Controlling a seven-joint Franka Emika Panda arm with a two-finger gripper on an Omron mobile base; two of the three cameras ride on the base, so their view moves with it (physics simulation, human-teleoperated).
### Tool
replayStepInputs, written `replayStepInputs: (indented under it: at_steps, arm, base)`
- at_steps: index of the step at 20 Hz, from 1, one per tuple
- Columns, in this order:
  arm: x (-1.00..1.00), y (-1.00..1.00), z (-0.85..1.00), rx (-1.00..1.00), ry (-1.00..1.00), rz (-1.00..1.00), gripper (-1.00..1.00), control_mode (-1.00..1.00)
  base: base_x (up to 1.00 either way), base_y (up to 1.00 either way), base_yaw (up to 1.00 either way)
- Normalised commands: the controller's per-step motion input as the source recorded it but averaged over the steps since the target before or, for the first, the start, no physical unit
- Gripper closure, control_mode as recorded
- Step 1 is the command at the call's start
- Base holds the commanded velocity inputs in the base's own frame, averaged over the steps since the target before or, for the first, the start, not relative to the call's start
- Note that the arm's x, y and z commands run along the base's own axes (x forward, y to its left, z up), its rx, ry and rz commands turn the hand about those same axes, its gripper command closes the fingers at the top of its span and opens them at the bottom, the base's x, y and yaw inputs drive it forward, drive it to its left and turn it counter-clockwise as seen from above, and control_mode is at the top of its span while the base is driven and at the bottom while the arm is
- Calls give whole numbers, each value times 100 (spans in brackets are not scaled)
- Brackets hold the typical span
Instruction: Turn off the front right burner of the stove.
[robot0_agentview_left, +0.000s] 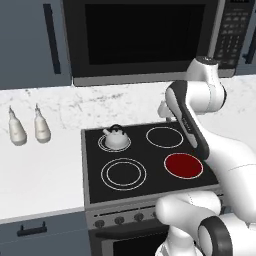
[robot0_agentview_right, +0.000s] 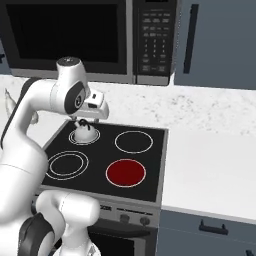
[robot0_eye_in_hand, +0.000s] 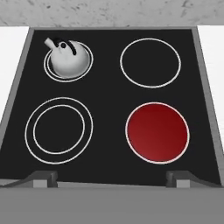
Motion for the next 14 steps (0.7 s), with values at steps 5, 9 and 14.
replayStepInputs:
  at_steps: [5, 9, 14]
  arm:
    - [0, 0, 0, 0, 0, 0, -100, 100]
    - [0, 0, 0, 0, 0, 0, -100, 100]
    - [0, 0, 0, 0, 0, 0, -100, 100]
  base:
    - [-8, -61, 0]
    - [-8, -64, 0]
    - [-6, -59, 0]
